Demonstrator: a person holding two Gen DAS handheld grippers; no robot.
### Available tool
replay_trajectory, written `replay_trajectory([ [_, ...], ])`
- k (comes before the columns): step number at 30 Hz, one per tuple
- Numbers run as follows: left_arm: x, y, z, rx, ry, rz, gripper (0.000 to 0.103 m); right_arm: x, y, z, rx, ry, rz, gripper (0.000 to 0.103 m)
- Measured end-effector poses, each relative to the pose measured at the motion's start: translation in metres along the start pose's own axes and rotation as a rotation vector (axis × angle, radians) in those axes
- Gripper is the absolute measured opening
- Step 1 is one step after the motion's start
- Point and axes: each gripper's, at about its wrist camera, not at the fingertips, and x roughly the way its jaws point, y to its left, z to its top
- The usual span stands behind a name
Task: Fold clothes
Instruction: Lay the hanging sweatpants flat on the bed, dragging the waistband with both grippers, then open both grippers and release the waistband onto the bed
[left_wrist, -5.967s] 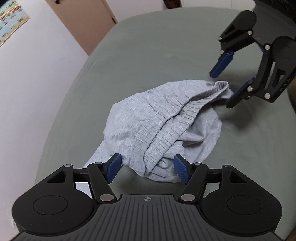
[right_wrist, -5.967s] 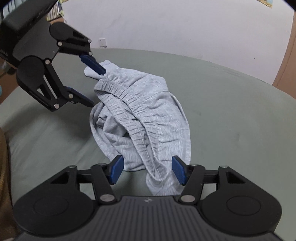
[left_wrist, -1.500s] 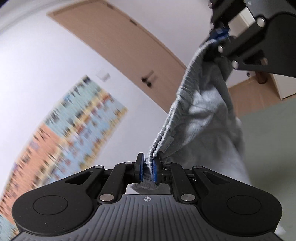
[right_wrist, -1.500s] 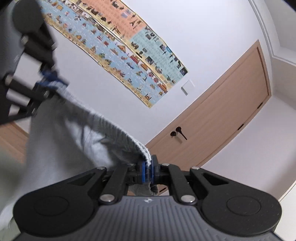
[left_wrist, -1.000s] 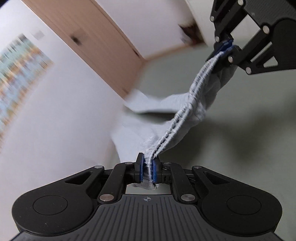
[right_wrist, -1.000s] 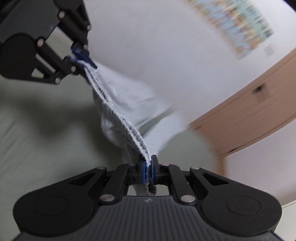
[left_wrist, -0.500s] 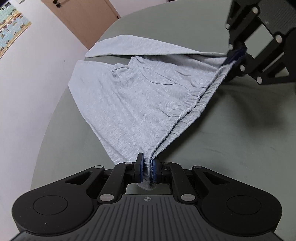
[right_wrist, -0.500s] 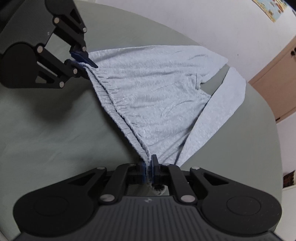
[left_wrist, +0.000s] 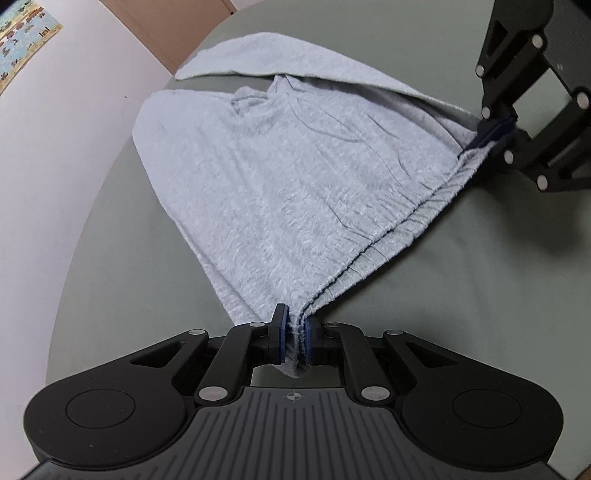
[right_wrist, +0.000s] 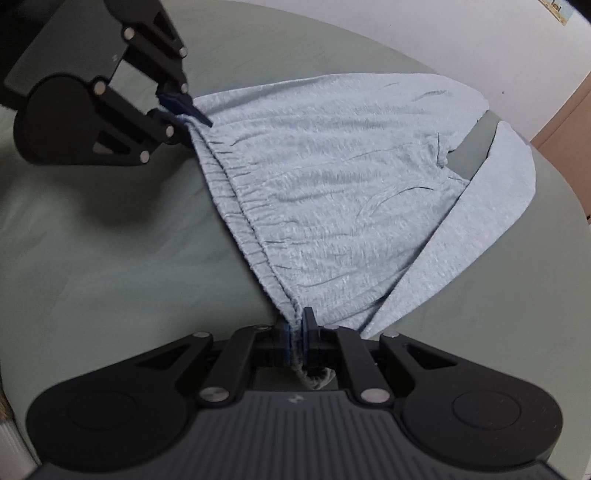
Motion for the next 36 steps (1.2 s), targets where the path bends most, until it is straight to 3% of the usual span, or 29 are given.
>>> replay_trajectory([
  [15,0.026,0.032,0.020,-0.066,-0.015,0.018,0.009,0.003,-0.009,0.004,-0.017,-0.021,-0.028,0.009],
  [20,0.035,0.054,0.032,-0.056,0.000,0.062,0.009,0.001,-0.009,0.015,0.029,-0.042,0.009,0.008],
  [29,0.057,0.104,0.022,-0.060,0.050,0.132,0.009,0.020,0.001,0.054,0.117,-0.075,0.090,0.008],
  [36,0.081,0.125,0.015,-0.095,0.071,0.133,0.009,0.031,0.006,0.068,0.114,-0.081,0.100,0.008],
])
